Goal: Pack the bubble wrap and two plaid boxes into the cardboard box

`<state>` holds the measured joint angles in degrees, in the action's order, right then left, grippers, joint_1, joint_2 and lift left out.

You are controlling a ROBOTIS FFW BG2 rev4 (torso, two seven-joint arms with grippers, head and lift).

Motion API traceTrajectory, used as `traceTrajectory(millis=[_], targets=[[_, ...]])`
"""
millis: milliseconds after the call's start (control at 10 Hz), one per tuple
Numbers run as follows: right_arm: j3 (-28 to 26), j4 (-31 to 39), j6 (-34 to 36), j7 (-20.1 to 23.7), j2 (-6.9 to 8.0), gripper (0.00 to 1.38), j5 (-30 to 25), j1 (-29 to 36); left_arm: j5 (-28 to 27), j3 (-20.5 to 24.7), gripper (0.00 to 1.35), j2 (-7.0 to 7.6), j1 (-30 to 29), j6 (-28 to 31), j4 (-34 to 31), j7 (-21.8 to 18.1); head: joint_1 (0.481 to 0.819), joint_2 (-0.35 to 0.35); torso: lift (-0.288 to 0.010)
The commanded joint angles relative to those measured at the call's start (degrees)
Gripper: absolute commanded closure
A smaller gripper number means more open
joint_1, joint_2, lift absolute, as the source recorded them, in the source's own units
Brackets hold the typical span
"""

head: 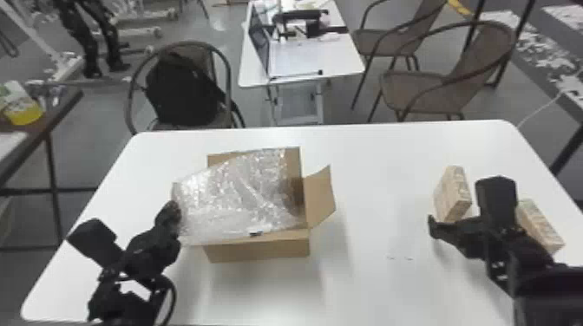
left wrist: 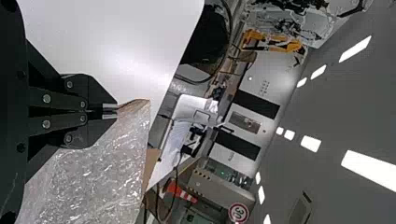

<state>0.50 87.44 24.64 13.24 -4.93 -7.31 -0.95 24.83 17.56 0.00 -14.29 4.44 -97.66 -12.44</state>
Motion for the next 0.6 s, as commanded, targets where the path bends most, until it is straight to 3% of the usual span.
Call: traceTrajectory(millis=[0, 100, 200, 500], targets=[[0.55, -1.75, -0.64, 0.03, 0.01, 0.26, -0.95, -1.68, 0.48, -0.25, 1.21, -0.15, 0.14, 0.04, 0.45, -0.22, 0.695, 0.129, -0.087], [0.64, -2.01, -0.64, -0.06, 0.10, 0.69, -1.57, -1.95, 0.48, -0.34, 1.21, -0.15, 0.14, 0.13, 0.54, -0.22, 0.695, 0.127, -0.087], [0.64, -2.19, -0.64, -0.15, 0.27, 0.94, -2.01, -1.77, 0.48, -0.16, 1.21, -0.15, -0.04, 0.13, 0.54, -0.31, 0.695, 0.127, -0.087], [0.64, -2.10, -1.08, -1.11, 0.89, 0.95, -2.09, -1.51, 0.66, -0.07, 1.21, -0.15, 0.05, 0.04, 0.81, -0.83, 0.695, 0.130, -0.087]])
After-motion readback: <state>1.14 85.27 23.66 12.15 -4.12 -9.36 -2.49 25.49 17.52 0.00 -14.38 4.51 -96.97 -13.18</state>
